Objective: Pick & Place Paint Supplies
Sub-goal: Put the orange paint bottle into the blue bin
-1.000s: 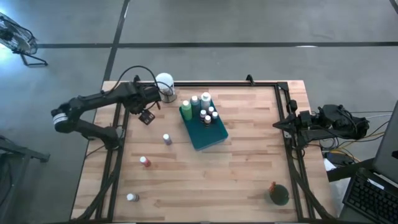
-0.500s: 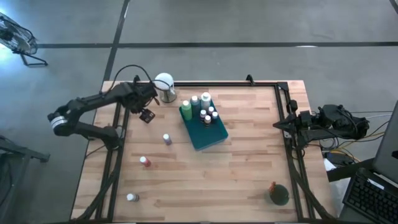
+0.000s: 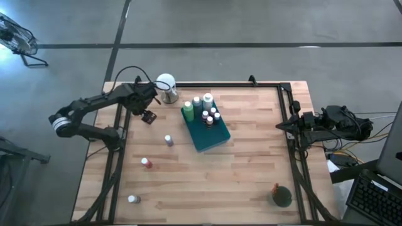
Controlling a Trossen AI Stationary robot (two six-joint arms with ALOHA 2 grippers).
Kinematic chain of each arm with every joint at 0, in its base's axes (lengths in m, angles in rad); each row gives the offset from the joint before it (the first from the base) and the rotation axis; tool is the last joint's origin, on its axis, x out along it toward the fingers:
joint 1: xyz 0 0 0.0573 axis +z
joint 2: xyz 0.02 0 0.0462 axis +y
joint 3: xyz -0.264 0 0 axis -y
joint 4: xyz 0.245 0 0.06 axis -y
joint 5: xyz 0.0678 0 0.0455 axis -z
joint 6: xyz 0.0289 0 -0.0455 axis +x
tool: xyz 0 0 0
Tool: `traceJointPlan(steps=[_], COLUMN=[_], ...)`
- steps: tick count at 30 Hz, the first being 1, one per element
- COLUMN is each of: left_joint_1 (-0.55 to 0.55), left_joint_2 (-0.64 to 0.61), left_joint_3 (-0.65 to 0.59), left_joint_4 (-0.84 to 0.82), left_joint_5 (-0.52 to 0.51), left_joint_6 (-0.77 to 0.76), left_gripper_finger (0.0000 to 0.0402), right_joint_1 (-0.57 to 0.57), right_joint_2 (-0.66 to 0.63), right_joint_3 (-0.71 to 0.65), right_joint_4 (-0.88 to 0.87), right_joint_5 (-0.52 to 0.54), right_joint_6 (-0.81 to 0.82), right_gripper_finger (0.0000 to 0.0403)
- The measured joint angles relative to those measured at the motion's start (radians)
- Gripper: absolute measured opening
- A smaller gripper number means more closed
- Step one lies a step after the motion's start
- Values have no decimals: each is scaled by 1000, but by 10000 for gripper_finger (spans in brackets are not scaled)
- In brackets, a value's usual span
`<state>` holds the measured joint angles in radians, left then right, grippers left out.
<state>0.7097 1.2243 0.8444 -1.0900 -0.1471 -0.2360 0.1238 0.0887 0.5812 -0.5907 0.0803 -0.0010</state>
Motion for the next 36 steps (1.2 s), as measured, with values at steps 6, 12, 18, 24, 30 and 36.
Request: traceJointPlan(steps=[6,12,18,24,30,36], left_joint_1=[6,20,26,31,33,33], left_joint_2=[0,0,3,3,3,3], left_joint_3=[1,28,30,30,30,30], left_joint_4=[16,18,16,8,-10,-4], left_joint_5=[1,1,19,24,16,16], left_joint_6=[12,33,43,44,44,45], left_gripper_finger=[273,272,246,212,184,147], right_joint_1=[0,0,0,0,0,0], right_joint_2=[0,0,0,0,0,0], right_joint_3=[0,0,0,0,0,0], right_joint_4=[0,0,0,0,0,0], right_joint_5=[0,0,0,0,0,0], right_joint_6=[0,0,0,0,0,0], right_gripper_finger=[8,8,8,8,8,8])
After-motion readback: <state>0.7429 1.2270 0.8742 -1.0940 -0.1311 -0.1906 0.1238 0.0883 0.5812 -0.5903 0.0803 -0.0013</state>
